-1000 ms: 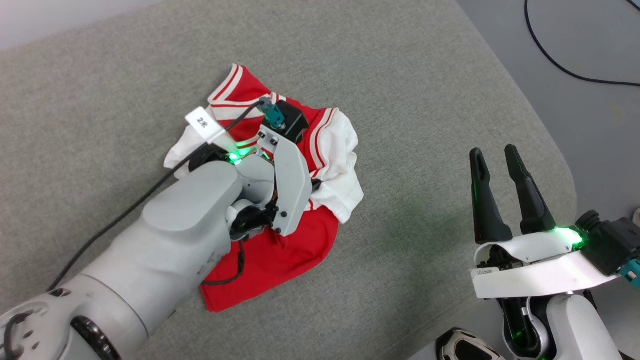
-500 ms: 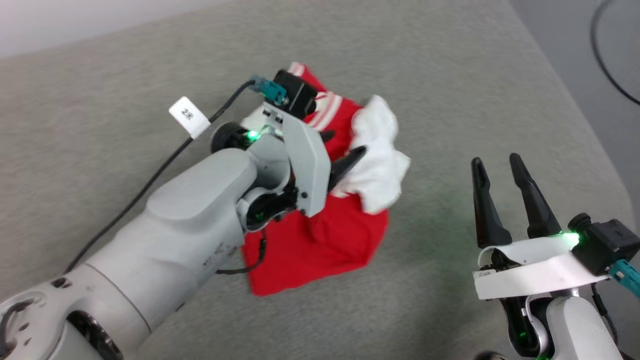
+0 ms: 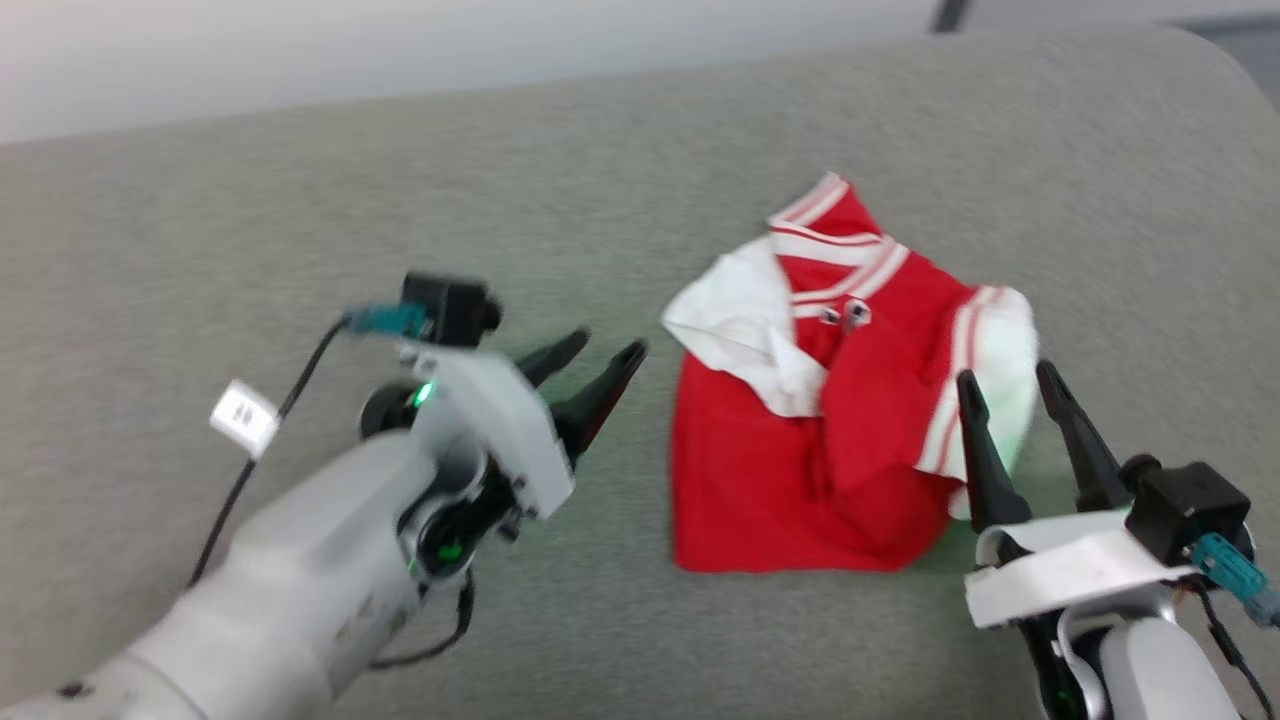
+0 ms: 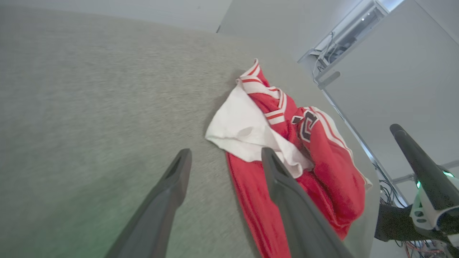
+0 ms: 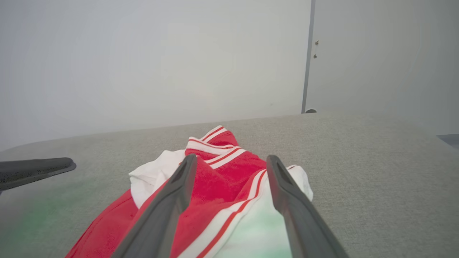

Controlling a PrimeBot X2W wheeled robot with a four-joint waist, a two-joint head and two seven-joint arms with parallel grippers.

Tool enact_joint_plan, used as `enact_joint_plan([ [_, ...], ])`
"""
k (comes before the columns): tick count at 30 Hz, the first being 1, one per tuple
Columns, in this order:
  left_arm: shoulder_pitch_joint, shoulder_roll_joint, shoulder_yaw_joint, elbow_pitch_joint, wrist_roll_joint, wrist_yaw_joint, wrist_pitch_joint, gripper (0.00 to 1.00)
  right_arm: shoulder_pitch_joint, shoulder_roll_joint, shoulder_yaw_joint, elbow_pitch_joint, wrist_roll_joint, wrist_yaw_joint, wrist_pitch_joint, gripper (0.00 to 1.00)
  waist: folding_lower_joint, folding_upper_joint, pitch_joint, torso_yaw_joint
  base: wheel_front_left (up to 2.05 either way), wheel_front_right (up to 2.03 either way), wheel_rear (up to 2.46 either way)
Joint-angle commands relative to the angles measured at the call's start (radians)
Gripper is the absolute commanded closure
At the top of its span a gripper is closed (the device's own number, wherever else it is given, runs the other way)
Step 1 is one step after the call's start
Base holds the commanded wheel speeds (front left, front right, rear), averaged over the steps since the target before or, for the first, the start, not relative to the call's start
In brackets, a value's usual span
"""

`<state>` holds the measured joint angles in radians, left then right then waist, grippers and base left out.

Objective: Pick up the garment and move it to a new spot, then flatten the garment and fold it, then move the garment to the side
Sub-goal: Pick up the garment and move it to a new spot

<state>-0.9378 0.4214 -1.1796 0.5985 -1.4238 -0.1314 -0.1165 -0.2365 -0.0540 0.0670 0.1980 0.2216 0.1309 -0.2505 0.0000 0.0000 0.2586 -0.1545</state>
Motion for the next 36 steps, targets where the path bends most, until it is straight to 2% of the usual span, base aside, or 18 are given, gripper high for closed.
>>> enact_joint_plan([
  [1, 0.031, 0.009, -0.004, 0.005, -0.001, 0.002, -0.020, 0.00, 0.026, -0.011, -0.017, 0.005, -0.013, 0.000, 0.004, 0.00, 0.0000, 0.0000, -0.098, 0.137, 0.00, 0.00, 0.00],
  [7, 0.164, 0.062, -0.007, 0.029, -0.019, 0.002, -0.109, 0.00, 0.105, -0.027, -0.072, -0.026, -0.018, 0.000, 0.041, 0.00, 0.0000, 0.0000, -0.143, 0.234, 0.00, 0.00, 0.00],
  [13, 0.254, 0.126, 0.041, 0.056, 0.021, 0.002, -0.147, 0.00, 0.177, -0.036, -0.123, -0.074, -0.003, 0.000, 0.073, 0.00, 0.0000, 0.0000, -0.164, 0.281, 0.00, 0.00, 0.00],
  [17, 0.341, 0.155, 0.197, 0.043, 0.098, 0.002, -0.148, 0.00, 0.216, -0.043, -0.156, -0.104, 0.002, 0.000, 0.091, 0.00, 0.0000, 0.0000, -0.181, 0.276, 0.00, 0.00, 0.00],
  [20, 0.437, 0.166, 0.374, 0.007, 0.184, 0.004, -0.147, 0.00, 0.238, -0.049, -0.175, -0.127, 0.004, 0.000, 0.102, 0.00, 0.0000, 0.0000, -0.194, 0.256, 0.00, 0.00, 0.00],
  [22, 0.508, 0.161, 0.504, -0.039, 0.266, 0.018, -0.147, 0.00, 0.253, -0.050, -0.188, -0.140, 0.008, 0.000, 0.108, 0.00, 0.0000, 0.0000, -0.200, 0.243, 0.00, 0.00, 0.00],
  [23, 0.508, 0.161, 0.504, -0.039, 0.266, 0.018, -0.147, 0.00, 0.253, -0.050, -0.188, -0.140, 0.008, 0.000, 0.108, 0.00, 0.0000, 0.0000, -0.200, 0.243, 0.00, 0.00, 0.00],
  [24, 0.548, 0.159, 0.572, -0.070, 0.327, 0.033, -0.147, 0.00, 0.257, -0.049, -0.194, -0.145, 0.013, 0.000, 0.111, 0.00, 0.0000, 0.0000, -0.202, 0.235, 0.00, 0.00, 0.00],
  [27, 0.687, 0.130, 0.732, -0.167, 0.480, 0.055, -0.147, 0.00, 0.274, -0.052, -0.213, -0.154, 0.025, 0.000, 0.114, 0.00, 0.0000, 0.0000, -0.212, 0.215, 0.00, 0.00, 0.00],
  [31, 0.841, 0.087, 0.887, -0.296, 0.649, 0.072, -0.147, 0.00, 0.290, -0.057, -0.225, -0.160, 0.040, 0.000, 0.120, 0.00, 0.0000, 0.0000, -0.233, 0.188, 0.00, 0.00, 0.00],
  [36, 0.976, 0.030, 1.014, -0.407, 0.822, 0.068, -0.147, 0.00, 0.302, -0.073, -0.236, -0.170, 0.059, 0.000, 0.129, 0.00, 0.0000, 0.0000, -0.254, 0.167, 0.00, 0.00, 0.00],
])
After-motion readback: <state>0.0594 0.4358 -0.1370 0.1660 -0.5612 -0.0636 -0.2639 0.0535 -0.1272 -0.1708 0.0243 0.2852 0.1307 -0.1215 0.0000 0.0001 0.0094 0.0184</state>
